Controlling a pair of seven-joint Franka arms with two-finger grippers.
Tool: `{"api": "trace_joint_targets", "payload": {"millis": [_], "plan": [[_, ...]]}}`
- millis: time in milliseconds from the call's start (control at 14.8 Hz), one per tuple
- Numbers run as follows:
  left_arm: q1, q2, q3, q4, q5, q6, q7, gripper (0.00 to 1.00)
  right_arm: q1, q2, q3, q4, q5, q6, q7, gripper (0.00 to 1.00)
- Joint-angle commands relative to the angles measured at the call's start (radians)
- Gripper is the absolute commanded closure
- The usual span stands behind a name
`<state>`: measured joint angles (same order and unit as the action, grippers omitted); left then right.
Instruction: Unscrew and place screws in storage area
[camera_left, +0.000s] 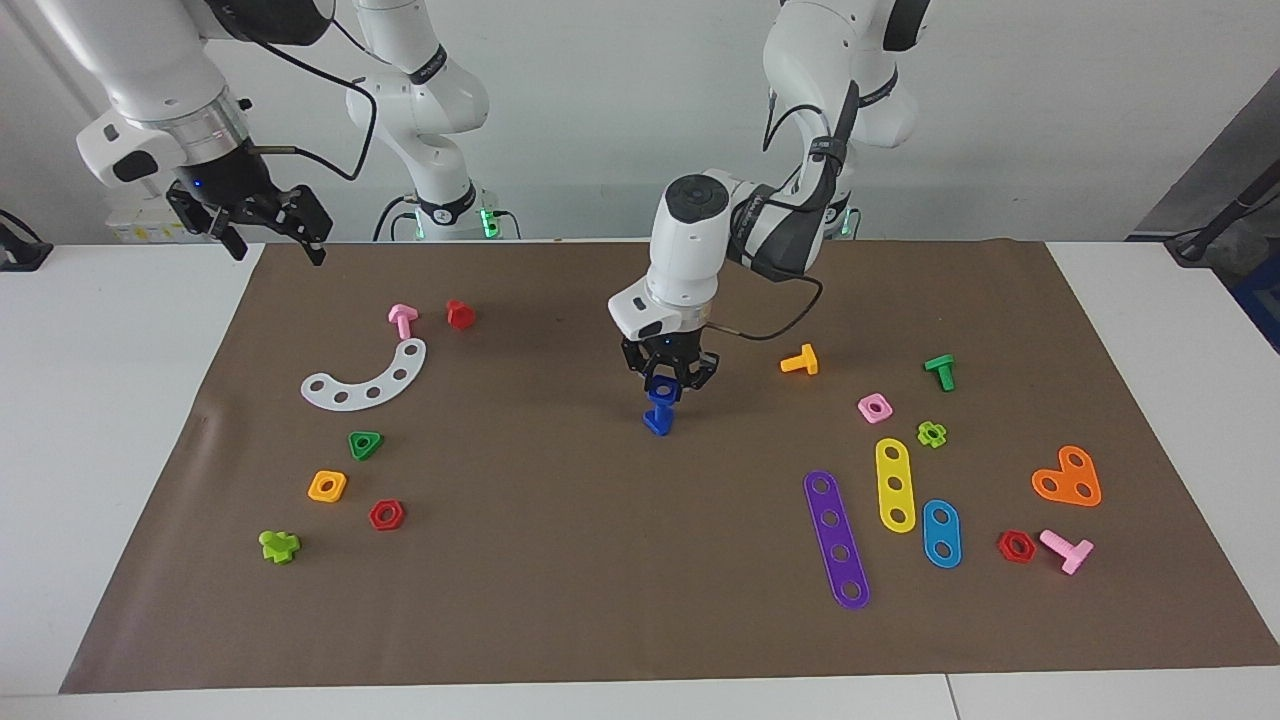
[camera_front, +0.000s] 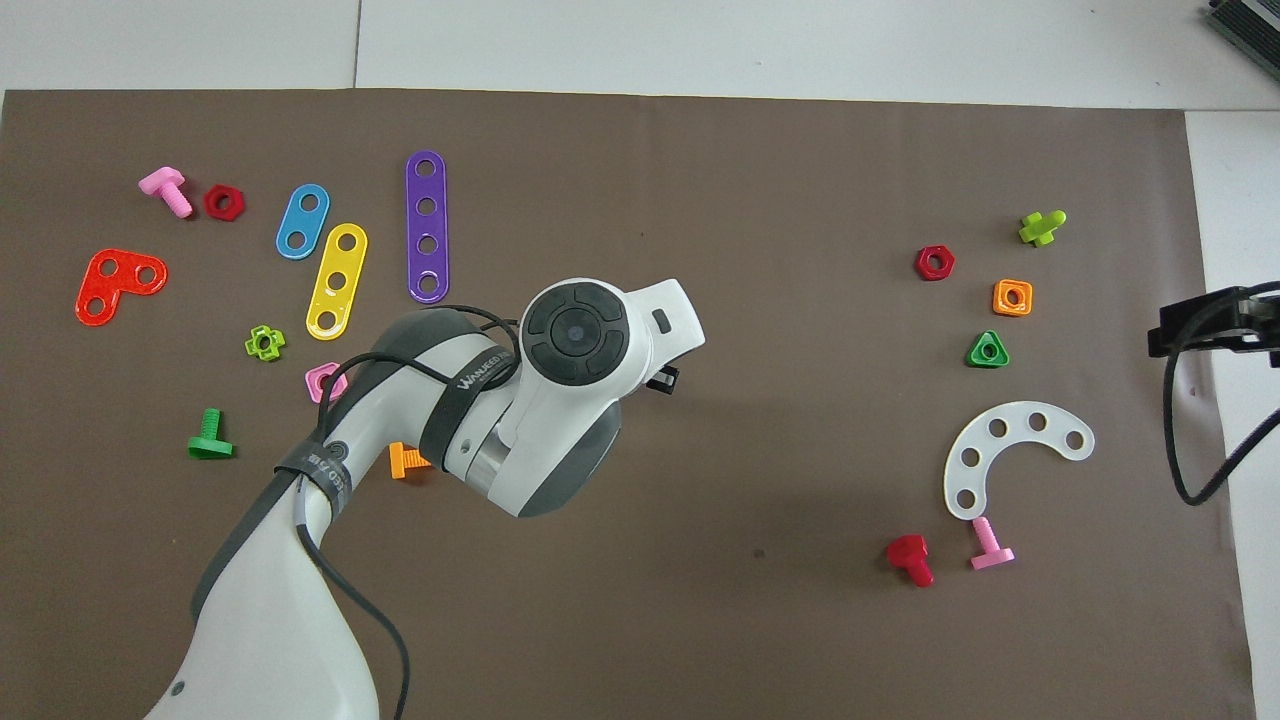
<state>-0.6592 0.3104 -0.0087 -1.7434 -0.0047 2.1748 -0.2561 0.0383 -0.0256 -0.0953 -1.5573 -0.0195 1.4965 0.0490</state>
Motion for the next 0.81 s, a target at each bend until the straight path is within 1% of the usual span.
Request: {"api": "trace_joint_targets", "payload": {"millis": [0, 269, 472, 539, 674, 741], "plan": [[0.027, -0.034, 0.004, -0.031, 0.022, -0.024, -0.015, 0.86, -0.001, -0.016, 0.002, -0.015, 0.018, 0.007, 0.011, 0.00], [0.118, -0.043, 0.004, -0.065, 0.022, -0.023, -0.012, 0.85, -0.014, -0.016, 0.000, -0.015, 0.016, 0.011, 0.015, 0.00], [0.217, -0.062, 0.003, -0.136, 0.022, 0.000, -0.005, 0.85, -0.014, -0.016, -0.007, -0.017, 0.016, 0.019, 0.005, 0.00], [0.243, -0.074, 0.004, -0.168, 0.022, 0.034, -0.003, 0.85, -0.003, -0.013, -0.006, -0.015, 0.018, 0.037, -0.007, 0.00], [0.291, -0.086, 0.003, -0.252, 0.022, 0.162, 0.003, 0.85, 0.012, -0.004, 0.014, -0.018, 0.016, 0.054, 0.003, 0.00], [0.308, -0.096, 0.003, -0.295, 0.022, 0.222, 0.014, 0.85, 0.043, 0.003, 0.020, -0.023, 0.018, 0.077, 0.020, 0.00]]}}
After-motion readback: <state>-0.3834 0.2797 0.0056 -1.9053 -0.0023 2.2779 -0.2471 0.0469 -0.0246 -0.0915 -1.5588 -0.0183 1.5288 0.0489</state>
